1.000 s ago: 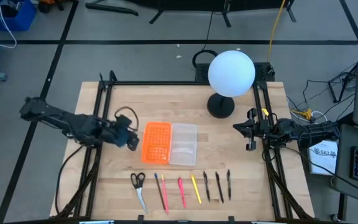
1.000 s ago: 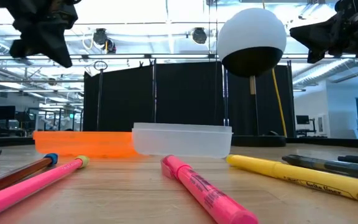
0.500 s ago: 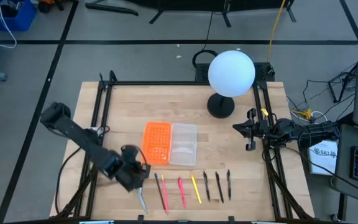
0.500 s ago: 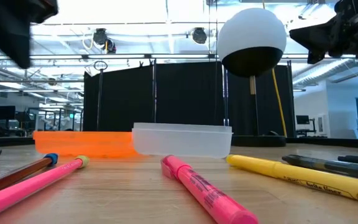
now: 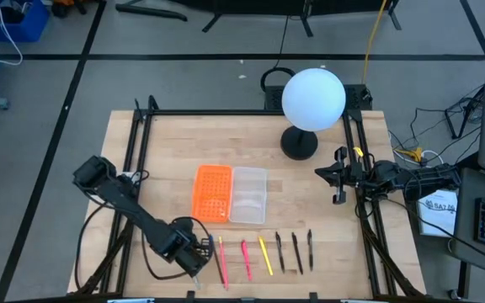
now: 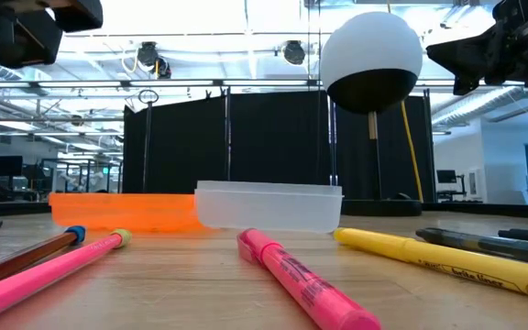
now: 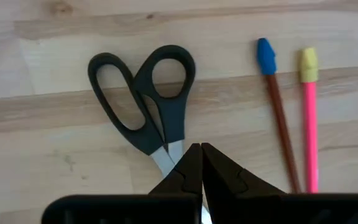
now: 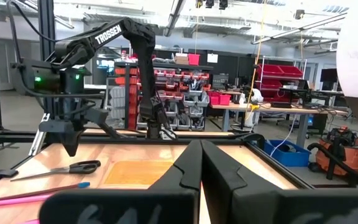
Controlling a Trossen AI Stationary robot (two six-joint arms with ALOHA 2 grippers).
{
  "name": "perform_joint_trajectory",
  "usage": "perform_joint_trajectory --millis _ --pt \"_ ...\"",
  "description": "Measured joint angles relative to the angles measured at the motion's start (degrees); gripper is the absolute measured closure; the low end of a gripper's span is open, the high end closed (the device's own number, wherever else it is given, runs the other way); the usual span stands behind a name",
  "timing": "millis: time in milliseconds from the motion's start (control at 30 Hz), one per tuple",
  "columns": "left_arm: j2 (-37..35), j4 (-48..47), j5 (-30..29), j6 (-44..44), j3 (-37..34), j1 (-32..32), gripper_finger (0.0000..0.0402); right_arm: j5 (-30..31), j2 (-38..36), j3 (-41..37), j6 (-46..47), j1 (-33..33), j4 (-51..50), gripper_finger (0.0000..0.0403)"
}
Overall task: Pick & place school supplies into a supply box
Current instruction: Put the black scissors into the orange supply box
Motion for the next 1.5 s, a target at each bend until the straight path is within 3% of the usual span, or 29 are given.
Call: perform_joint_trajectory --millis 533,767,1300,1500 --pt "0.2 -6.2 -0.2 -5.5 -1.8 2.5 0.0228 0.0 0.0 0.0 0.0 0.0 -1.7 0.0403" --pt "0.2 -1.7 0.0 -5.1 -3.9 3.1 0.0222 0.0 0.0 0.0 0.0 0.0 -2.2 0.0403" --pt "0.2 -1.5 -0.1 -8.7 -4.4 1.4 0.0222 0.0 0.0 0.0 0.0 0.0 -2.2 0.0403" --pt "3.3 -1.6 0.3 -8.3 -4.4 1.5 0.0222 0.0 0.0 0.0 0.2 0.0 -2.2 0.0403"
